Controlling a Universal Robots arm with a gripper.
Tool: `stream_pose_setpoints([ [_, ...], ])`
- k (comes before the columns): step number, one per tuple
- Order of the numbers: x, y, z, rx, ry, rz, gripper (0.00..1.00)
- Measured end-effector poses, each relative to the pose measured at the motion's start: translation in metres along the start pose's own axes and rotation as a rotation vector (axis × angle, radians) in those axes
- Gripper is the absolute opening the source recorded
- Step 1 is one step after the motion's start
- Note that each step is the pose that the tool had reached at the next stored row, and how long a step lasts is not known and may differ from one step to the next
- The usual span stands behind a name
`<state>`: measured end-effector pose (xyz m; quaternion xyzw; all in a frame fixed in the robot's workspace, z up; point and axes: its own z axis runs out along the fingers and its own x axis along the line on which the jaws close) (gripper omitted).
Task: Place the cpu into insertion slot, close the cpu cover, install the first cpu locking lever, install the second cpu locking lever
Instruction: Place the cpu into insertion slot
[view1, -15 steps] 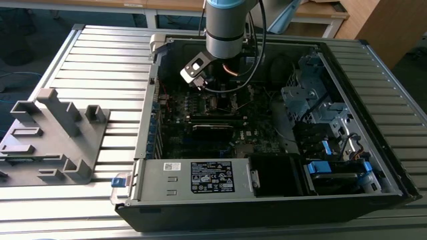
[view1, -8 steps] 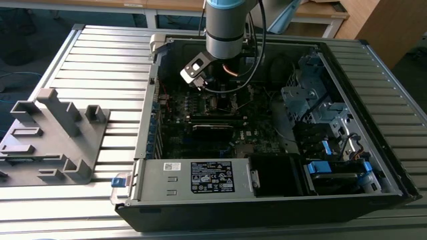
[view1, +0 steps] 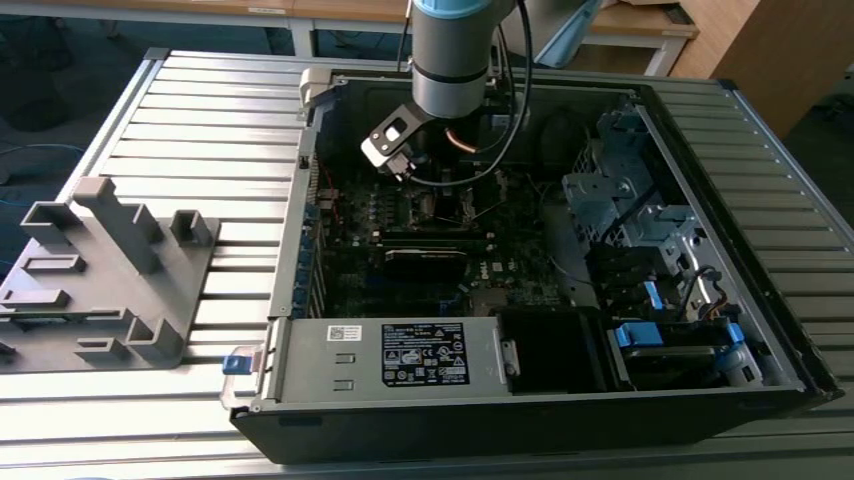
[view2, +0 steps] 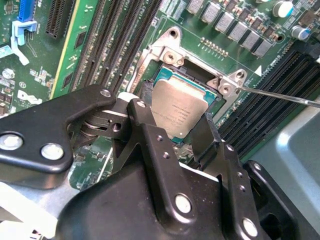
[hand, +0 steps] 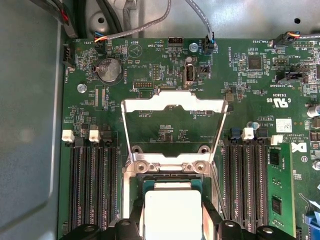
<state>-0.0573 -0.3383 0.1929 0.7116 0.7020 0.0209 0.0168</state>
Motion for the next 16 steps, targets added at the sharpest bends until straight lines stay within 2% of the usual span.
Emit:
stream_pose_setpoints([
  [16,0.0,0.0001,0.0017,0.0003,-0.0001,0.0,0.54],
])
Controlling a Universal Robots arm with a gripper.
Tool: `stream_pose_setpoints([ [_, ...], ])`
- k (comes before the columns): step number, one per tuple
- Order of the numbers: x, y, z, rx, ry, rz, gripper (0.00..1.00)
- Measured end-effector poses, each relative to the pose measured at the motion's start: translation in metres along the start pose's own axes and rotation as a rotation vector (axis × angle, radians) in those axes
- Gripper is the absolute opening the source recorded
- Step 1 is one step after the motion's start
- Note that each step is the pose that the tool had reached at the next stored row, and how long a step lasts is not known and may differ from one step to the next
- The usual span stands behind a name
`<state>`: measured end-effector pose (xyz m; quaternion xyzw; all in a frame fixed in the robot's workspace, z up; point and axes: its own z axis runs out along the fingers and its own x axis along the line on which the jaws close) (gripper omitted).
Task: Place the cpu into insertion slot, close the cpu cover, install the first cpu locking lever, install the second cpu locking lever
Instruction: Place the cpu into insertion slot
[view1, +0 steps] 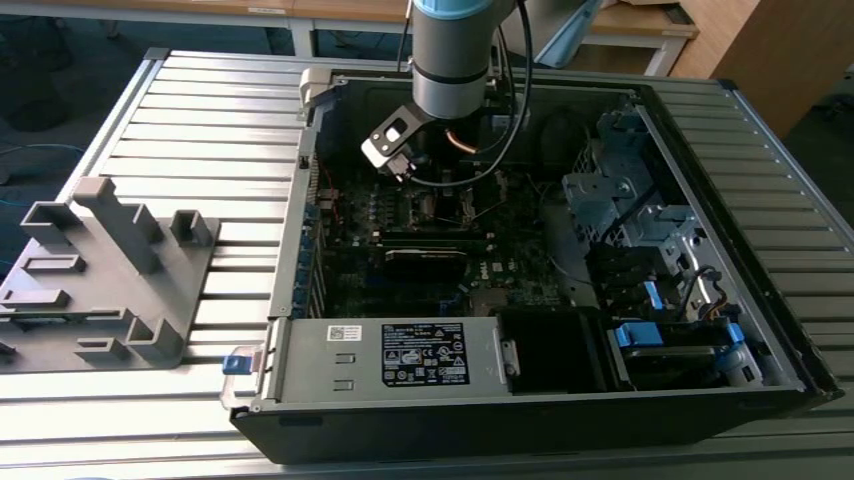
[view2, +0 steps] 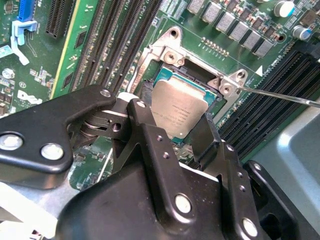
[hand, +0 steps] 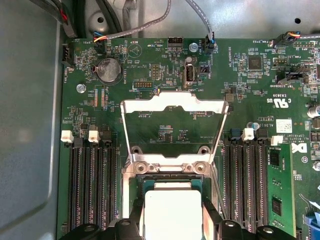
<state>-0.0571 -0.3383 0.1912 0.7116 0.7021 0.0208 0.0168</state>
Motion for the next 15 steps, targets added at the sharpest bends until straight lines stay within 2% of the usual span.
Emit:
stream_pose_setpoints([
  [15,0.0002,0.0002,-0.0019,-0.0002,0.0008,0.0,0.54],
])
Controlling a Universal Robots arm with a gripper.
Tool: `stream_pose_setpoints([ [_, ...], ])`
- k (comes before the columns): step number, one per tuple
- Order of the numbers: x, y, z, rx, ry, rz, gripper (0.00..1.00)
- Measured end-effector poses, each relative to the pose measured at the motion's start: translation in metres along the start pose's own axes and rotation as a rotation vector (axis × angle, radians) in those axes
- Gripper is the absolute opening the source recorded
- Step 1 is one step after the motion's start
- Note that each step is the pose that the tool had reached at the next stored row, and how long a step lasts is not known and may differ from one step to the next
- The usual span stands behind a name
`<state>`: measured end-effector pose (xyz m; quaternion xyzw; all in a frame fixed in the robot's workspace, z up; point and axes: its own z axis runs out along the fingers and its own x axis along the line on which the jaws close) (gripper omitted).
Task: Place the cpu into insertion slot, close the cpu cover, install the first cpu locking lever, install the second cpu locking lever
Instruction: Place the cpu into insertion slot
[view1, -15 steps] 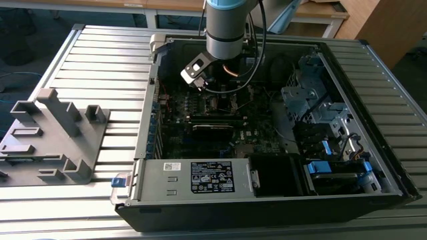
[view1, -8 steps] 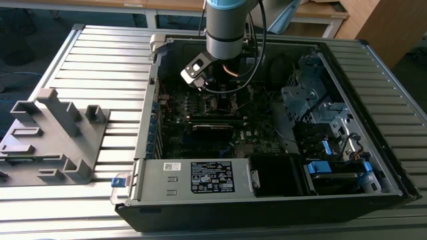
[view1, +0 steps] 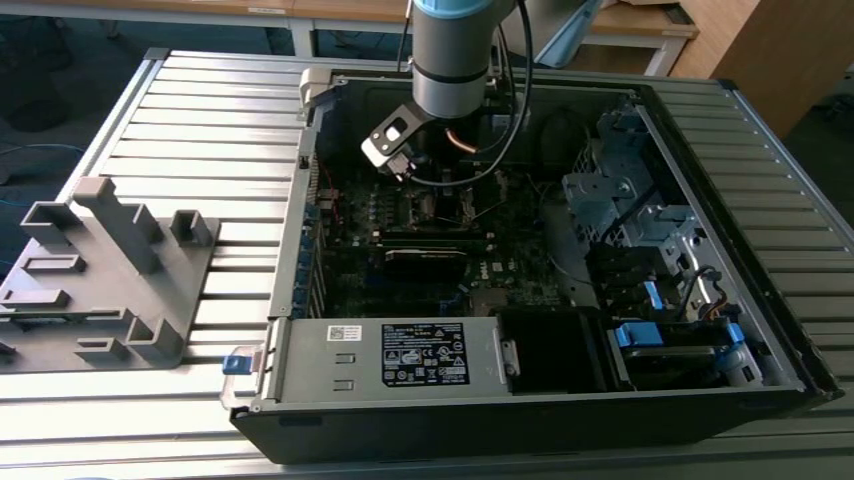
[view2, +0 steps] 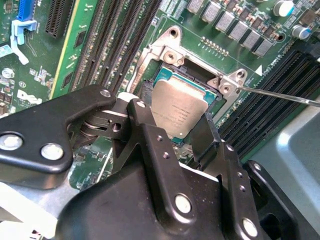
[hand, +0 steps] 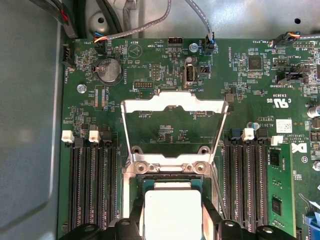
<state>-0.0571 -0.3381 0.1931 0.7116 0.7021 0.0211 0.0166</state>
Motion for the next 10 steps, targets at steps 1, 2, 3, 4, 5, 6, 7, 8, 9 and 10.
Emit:
stream_pose_setpoints([
  [1,-0.0001,-0.0001,-0.0004,0.0001,-0.0001,0.0,0.54],
  [2,-0.0001,0.0,-0.0004,-0.0001,0.0001,0.0,0.54],
  [3,-0.0001,0.0,-0.0004,-0.0002,0.0001,0.0,0.54],
  [4,-0.0001,0.0,-0.0005,0.0,-0.0001,0.0,0.54],
  [5,-0.0001,0.0,-0.0006,0.0001,-0.0003,0.0,0.54],
  [6,-0.0002,0.0,-0.0007,0.0001,0.0003,0.0,0.54],
  [7,-0.0002,0.0,-0.0007,0.0002,0.001,0.0,0.54],
  [8,-0.0002,0.0,-0.0006,0.0002,0.0017,0.0,0.54],
  [9,-0.0001,0.0,-0.0006,0.0002,0.0021,0.0,0.54],
  [10,-0.0001,0.0,-0.0006,0.0001,0.0027,0.0,0.54],
])
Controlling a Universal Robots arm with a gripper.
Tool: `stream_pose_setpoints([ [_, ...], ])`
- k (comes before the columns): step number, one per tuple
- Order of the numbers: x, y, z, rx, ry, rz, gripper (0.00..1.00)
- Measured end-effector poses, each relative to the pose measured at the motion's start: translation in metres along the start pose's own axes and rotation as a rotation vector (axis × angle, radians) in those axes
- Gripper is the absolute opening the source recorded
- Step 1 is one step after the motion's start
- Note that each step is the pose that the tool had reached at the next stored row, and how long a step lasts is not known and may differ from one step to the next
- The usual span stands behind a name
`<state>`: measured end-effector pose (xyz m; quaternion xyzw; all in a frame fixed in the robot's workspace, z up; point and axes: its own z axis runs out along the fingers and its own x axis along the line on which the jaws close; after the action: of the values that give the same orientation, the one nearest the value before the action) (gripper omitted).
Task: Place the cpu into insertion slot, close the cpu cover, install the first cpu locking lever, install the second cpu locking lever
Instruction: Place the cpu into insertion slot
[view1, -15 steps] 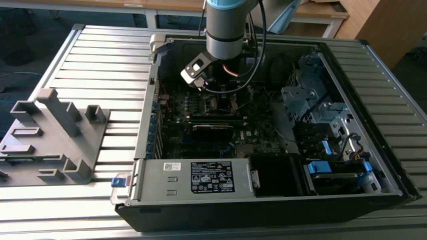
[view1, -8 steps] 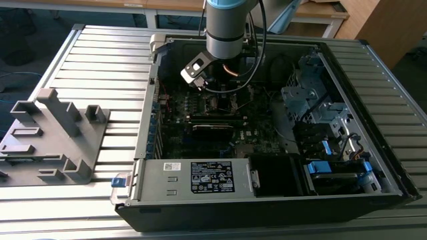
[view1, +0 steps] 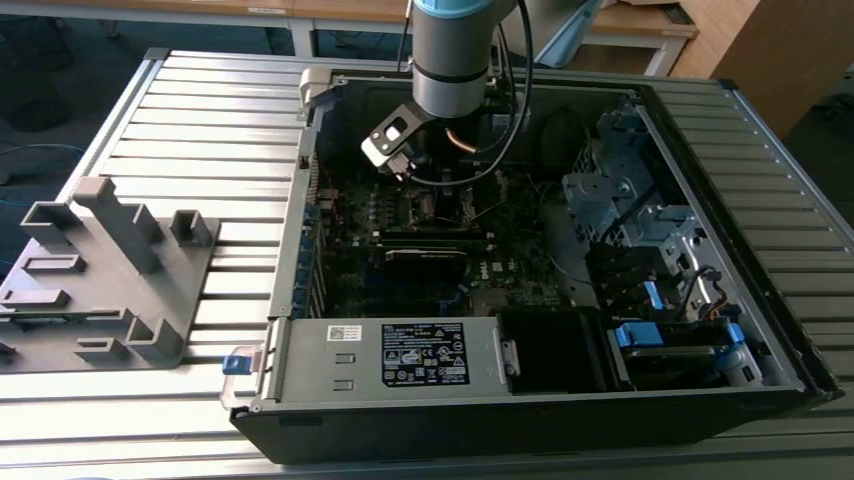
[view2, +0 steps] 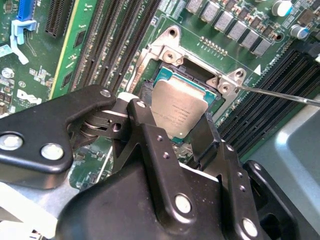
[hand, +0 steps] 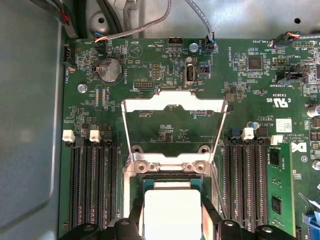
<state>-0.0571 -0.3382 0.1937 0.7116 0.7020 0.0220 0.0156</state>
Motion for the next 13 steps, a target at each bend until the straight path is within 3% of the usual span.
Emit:
stream_pose_setpoints([
  [13,0.0008,0.0,0.0003,0.0,0.002,0.0,0.54],
])
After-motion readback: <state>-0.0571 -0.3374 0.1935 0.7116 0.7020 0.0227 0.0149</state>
